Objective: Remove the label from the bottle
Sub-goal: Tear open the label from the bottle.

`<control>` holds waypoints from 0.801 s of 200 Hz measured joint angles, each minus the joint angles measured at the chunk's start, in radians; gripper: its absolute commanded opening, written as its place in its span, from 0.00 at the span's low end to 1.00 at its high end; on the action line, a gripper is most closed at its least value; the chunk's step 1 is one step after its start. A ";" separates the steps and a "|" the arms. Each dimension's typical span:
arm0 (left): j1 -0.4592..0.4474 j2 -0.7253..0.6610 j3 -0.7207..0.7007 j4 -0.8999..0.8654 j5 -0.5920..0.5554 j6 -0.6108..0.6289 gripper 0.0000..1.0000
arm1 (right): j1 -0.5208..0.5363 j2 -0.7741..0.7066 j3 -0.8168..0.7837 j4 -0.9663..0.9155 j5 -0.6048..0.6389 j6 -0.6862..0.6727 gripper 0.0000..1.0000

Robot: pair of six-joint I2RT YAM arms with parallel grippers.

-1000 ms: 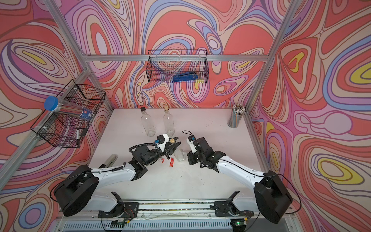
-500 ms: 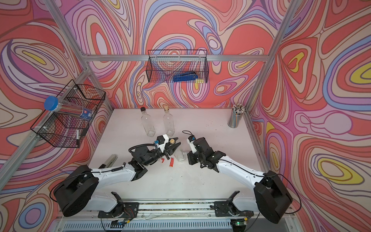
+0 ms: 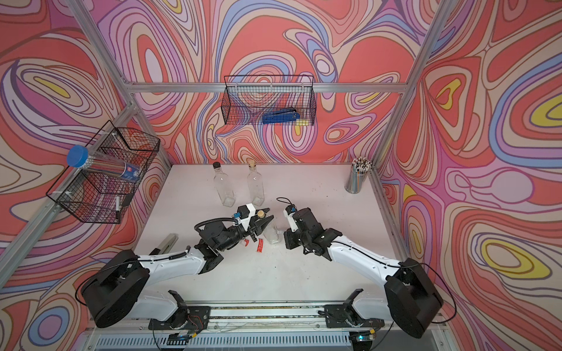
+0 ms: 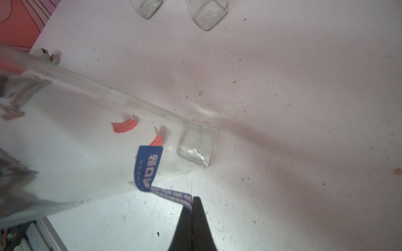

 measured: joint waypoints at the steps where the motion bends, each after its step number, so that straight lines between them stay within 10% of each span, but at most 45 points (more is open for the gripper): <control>1: 0.000 0.000 0.000 0.000 0.000 0.000 0.00 | 0.000 0.000 0.000 0.000 0.000 0.000 0.00; 160: 0.002 0.005 -0.003 0.014 0.009 0.002 0.00 | -0.021 0.003 0.000 -0.005 -0.034 0.024 0.00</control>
